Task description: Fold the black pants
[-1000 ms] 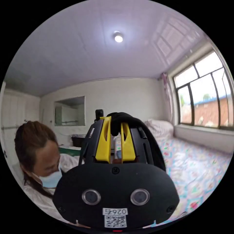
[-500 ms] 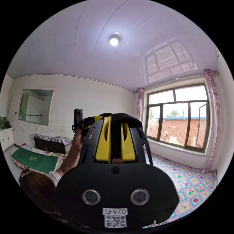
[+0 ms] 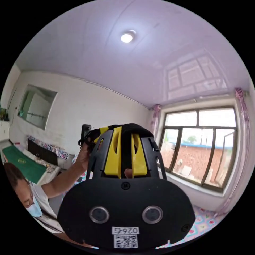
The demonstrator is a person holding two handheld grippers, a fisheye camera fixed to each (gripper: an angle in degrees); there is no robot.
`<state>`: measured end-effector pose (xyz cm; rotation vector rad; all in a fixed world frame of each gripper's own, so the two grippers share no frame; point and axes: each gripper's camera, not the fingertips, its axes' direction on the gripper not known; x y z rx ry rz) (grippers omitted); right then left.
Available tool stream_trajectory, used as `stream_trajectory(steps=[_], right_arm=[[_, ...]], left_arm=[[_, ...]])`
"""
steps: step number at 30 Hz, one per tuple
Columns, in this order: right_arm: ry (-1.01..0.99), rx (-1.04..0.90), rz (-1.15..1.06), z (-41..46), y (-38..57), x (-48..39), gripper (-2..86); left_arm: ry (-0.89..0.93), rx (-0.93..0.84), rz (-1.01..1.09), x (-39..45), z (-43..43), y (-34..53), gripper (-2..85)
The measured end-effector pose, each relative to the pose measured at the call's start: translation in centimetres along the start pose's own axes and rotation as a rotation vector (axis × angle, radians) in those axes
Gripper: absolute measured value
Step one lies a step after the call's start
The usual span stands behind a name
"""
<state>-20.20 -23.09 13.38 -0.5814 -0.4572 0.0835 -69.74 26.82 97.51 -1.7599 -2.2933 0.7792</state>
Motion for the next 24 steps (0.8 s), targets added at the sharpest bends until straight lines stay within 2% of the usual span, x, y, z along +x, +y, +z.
stream_trajectory(steps=[4,7,10,12,13,15,17,18,20,21,23,24], right_arm=[[-0.074,0.02,-0.107,1.6,0.2,-3.7,1.7],[-0.171,-0.007,-0.015,3.1,6.6,-3.8,1.8],[-0.237,-0.094,0.124,4.0,17.9,-4.3,1.8],[-0.299,-0.206,0.257,4.0,29.1,-5.9,1.9],[-0.309,-0.242,0.291,3.9,32.2,-6.5,1.9],[-0.352,-0.426,0.491,3.0,44.9,-9.1,1.9],[-0.372,-0.567,0.698,1.5,54.8,-11.1,1.8],[-0.392,-0.64,0.844,0.0,61.0,-12.5,1.9],[-0.438,-0.721,1.075,-2.6,69.8,-14.8,1.9],[-0.452,-0.772,1.208,-4.4,74.7,-16.2,1.9],[-0.461,-0.826,1.298,-6.7,80.0,-18.3,2.0],[-0.473,-0.881,1.327,-7.7,82.5,-19.6,2.1]], left_arm=[[-0.073,-0.087,0.096,2.3,-2.4,-0.7,6.0],[-0.128,-0.224,0.058,1.6,-2.1,4.4,6.1],[-0.1,-0.366,-0.062,0.2,-1.6,13.6,6.1],[-0.077,-0.431,-0.149,0.2,-1.7,21.0,6.1],[-0.056,-0.47,-0.239,0.2,-1.8,26.6,6.1],[-0.004,-0.505,-0.448,0.3,-1.9,35.7,6.1],[0.084,-0.491,-0.864,1.3,-2.3,48.6,6.0],[0.102,-0.47,-0.964,1.9,-2.6,51.6,6.0],[0.108,-0.39,-1.336,5.7,-3.4,61.9,6.0],[0.106,-0.382,-1.404,6.8,-3.4,63.9,6.0],[0.102,-0.322,-1.655,10.6,-3.3,69.9,6.1],[0.105,-0.301,-1.704,11.4,-3.3,70.9,6.1]])
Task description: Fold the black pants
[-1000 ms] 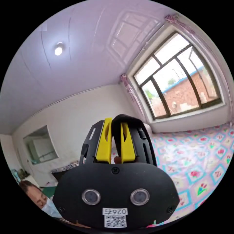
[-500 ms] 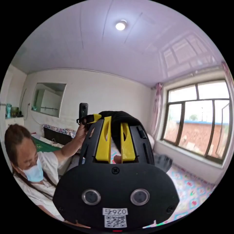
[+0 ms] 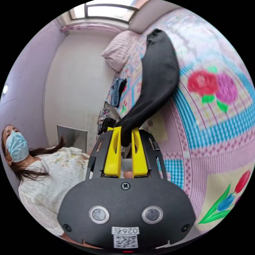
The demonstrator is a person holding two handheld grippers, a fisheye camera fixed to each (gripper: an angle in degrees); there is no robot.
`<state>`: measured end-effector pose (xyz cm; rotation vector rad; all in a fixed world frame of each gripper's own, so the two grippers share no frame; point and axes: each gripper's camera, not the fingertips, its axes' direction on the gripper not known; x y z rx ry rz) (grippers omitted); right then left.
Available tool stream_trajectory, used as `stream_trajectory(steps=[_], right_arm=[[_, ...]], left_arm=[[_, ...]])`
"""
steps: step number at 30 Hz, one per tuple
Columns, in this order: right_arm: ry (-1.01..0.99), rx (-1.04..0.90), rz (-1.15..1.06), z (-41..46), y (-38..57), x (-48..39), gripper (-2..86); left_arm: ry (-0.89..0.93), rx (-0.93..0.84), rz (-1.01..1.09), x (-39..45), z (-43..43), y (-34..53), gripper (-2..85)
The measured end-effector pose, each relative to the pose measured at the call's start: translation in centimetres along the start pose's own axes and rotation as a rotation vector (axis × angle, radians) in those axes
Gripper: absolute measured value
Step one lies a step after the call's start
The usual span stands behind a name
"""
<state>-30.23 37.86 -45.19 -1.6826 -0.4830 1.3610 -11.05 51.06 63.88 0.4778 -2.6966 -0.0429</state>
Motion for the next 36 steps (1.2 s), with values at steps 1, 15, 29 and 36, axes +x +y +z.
stream_trajectory(steps=[1,15,29,36], right_arm=[[-0.004,-0.009,0.018,0.3,0.8,0.9,2.2],[0.005,-0.041,0.092,1.6,7.3,6.9,0.9],[0.119,0.017,-0.018,2.5,1.0,1.9,12.6],[0.065,-0.045,0.03,5.4,-1.9,1.5,14.0]], left_arm=[[0.029,0.031,-0.06,-1.3,0.5,0.8,6.1],[-0.158,0.169,-0.059,0.5,0.8,-2.3,7.2],[-0.343,0.248,0.187,8.4,-0.1,-2.0,-0.1],[-0.598,0.081,0.391,12.6,2.2,-7.7,-0.9]])
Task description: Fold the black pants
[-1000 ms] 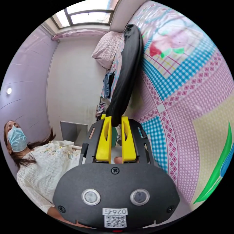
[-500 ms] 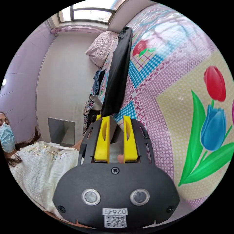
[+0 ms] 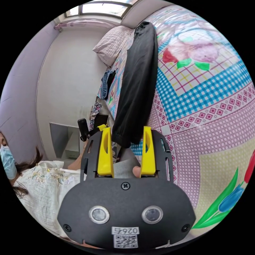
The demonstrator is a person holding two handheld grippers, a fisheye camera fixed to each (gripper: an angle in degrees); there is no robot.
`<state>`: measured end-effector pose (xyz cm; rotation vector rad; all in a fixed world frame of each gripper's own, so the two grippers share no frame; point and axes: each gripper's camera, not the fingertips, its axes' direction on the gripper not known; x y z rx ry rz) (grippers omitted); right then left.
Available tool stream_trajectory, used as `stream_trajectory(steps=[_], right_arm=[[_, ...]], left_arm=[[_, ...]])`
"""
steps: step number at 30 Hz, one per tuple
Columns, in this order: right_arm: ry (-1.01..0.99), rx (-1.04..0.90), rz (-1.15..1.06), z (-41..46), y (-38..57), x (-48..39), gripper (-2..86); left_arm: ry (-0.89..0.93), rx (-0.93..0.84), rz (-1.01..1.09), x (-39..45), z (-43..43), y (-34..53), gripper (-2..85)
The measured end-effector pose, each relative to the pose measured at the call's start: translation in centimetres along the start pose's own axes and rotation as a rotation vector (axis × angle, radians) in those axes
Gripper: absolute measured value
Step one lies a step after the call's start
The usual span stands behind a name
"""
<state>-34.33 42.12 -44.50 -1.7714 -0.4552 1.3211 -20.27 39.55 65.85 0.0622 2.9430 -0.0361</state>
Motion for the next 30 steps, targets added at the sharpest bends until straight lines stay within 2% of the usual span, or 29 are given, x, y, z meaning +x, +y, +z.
stream_trajectory(steps=[5,12,14,17,23,30], right_arm=[[-0.015,-0.008,0.023,0.9,-1.1,0.1,11.0],[-0.079,-0.003,0.053,0.7,-1.5,1.5,7.3],[-0.096,-0.006,0.052,0.6,-1.6,1.8,6.7],[-0.094,-0.022,0.041,0.2,-1.8,1.8,6.6],[-0.102,-0.076,0.069,-0.4,-2.5,2.3,4.8],[-0.429,-0.041,0.214,-2.4,-3.7,3.2,1.7]], left_arm=[[0.006,-0.173,-0.073,-1.8,3.9,-2.1,-1.0],[0.166,-0.111,-0.176,-4.7,2.9,-2.0,-0.8],[0.259,-0.065,-0.209,-5.9,2.1,-1.6,-0.4],[0.282,0.044,-0.273,-7.0,-0.3,-0.1,0.9],[0.213,0.052,-0.266,-7.3,-3.5,1.3,13.9],[0.375,0.111,-0.264,-7.0,-4.3,0.7,23.3]])
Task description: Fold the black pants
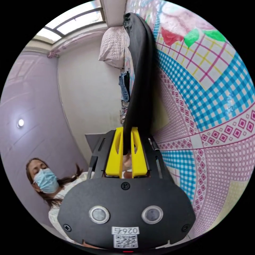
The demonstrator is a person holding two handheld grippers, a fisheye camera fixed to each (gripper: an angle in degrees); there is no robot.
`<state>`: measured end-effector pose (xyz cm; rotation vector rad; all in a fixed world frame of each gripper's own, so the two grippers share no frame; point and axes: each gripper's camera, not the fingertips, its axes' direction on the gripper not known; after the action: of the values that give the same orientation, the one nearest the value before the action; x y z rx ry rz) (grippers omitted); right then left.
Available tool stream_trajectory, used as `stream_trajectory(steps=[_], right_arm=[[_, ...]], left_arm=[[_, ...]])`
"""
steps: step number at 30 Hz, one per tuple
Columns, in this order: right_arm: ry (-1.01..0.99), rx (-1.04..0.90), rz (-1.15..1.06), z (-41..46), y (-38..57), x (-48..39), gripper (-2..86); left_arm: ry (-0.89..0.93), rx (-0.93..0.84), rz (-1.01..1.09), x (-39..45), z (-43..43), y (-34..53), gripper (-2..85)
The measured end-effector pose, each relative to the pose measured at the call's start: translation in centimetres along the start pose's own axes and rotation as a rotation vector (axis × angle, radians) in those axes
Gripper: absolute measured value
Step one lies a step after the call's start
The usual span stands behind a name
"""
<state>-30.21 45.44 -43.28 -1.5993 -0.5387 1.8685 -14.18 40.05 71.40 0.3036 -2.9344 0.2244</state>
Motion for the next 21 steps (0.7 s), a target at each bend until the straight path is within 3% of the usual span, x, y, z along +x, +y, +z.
stream_trajectory(steps=[9,12,14,16,21], right_arm=[[-0.192,0.038,-0.003,-1.0,-0.2,-2.8,2.0],[-0.116,0.034,-0.027,-1.9,0.4,-3.0,2.1],[-0.059,0.038,-0.03,-2.6,1.0,-2.5,2.3],[-0.023,0.057,-0.033,-3.4,1.8,-1.8,2.5],[0.104,0.076,-0.045,-4.9,4.5,0.6,5.7]], left_arm=[[0.284,0.105,-0.05,-0.6,-0.8,-0.4,28.5],[0.382,0.167,-0.04,-0.9,-1.7,-1.4,21.2],[0.359,0.133,-0.042,-1.2,-2.3,-2.2,11.2],[0.323,0.085,-0.044,-1.3,-2.5,-2.4,7.0],[0.256,0.073,-0.072,-1.8,-3.0,-1.4,4.5]])
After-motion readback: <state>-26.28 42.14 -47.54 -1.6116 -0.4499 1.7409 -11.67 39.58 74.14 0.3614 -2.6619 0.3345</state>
